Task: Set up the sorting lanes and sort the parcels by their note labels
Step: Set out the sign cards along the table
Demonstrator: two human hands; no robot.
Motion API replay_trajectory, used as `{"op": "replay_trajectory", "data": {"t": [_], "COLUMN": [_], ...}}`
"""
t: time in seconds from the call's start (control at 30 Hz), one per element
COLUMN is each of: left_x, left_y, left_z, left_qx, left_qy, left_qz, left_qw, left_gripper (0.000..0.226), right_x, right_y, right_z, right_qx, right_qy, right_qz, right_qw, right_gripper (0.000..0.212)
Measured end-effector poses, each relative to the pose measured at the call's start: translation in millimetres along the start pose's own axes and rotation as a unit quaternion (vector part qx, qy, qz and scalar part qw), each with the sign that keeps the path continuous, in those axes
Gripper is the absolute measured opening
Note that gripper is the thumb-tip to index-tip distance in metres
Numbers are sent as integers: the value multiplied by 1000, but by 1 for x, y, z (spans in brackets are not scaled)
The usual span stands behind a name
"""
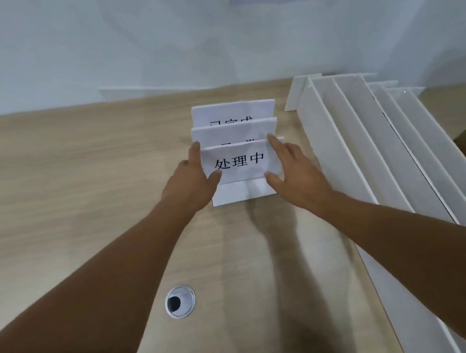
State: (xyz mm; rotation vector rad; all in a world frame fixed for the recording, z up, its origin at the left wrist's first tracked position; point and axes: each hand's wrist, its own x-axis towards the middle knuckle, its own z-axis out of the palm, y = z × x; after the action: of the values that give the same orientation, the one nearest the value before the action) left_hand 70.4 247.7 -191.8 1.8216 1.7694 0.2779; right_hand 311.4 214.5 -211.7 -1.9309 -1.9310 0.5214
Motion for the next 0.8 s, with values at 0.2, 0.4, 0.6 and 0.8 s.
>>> {"op": "replay_trajectory", "data": {"t": [0.2,0.4,0.6,0.8], "left_x": [-30,-112,-219,-328], "left_y": [9,16,-15,-74], "left_z": [0,-59,-146,-220], "left_qx": [-34,-35,-16,-26], "left_qy": [32,77,128,203], "left_qz": [9,34,25,-15], "left_qw": [999,996,991,979], "left_gripper": [75,71,72,73], "right_x": [-24,-82,-134,-187], "right_y": [-8,-53,-144,-267], "right_z": [-15,-67,-101,-101], "right_qx": [14,23,6,17], "right_qy": [-7,13,-6,0], "right_qz": [4,-48,-137,-216], "right_qw": [1000,998,990,976], "right_gripper": [77,74,82,79]}}
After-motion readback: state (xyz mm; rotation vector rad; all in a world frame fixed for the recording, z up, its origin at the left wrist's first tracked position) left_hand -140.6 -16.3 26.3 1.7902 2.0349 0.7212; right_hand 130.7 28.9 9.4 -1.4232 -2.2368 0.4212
